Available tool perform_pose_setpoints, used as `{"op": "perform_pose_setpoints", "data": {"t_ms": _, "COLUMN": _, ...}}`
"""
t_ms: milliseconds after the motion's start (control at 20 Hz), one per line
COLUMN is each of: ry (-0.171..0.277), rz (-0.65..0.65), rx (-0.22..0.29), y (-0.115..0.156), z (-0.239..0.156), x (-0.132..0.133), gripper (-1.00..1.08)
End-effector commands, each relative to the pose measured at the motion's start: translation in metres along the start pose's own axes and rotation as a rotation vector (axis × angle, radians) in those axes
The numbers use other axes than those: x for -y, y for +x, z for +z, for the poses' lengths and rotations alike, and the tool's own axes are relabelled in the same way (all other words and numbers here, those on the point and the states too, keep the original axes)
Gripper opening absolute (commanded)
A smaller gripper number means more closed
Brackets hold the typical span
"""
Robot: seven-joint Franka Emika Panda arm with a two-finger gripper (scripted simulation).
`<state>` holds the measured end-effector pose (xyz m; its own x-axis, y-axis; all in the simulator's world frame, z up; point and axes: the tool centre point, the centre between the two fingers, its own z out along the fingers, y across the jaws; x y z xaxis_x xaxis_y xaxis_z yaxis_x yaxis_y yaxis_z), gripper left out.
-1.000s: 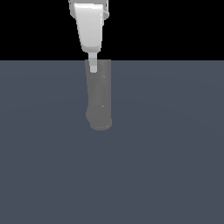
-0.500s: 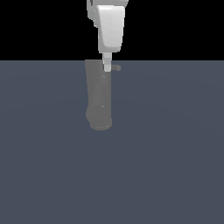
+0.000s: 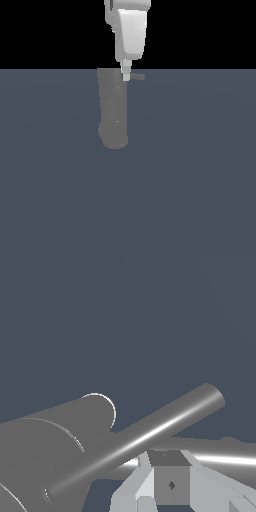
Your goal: Turn on the faucet by rotating a designated handle.
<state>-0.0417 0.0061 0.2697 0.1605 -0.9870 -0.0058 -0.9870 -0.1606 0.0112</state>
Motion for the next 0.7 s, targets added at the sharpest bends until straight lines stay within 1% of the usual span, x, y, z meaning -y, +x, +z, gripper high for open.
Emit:
{"op": "perform_pose_setpoints", "data": {"t_ms": 0, "ry": 0.011, "rz": 0.031, "rx": -0.004, "y": 0.023, "z": 0.0, "x": 0.008, "gripper": -1.0}}
{"op": "perform_pose_setpoints", "data": {"t_ms": 650, "ry": 0.011, "rz": 0.049, "rx": -0.005, "y": 0.058, "z": -0.001, "x": 0.032, "gripper": -1.0}}
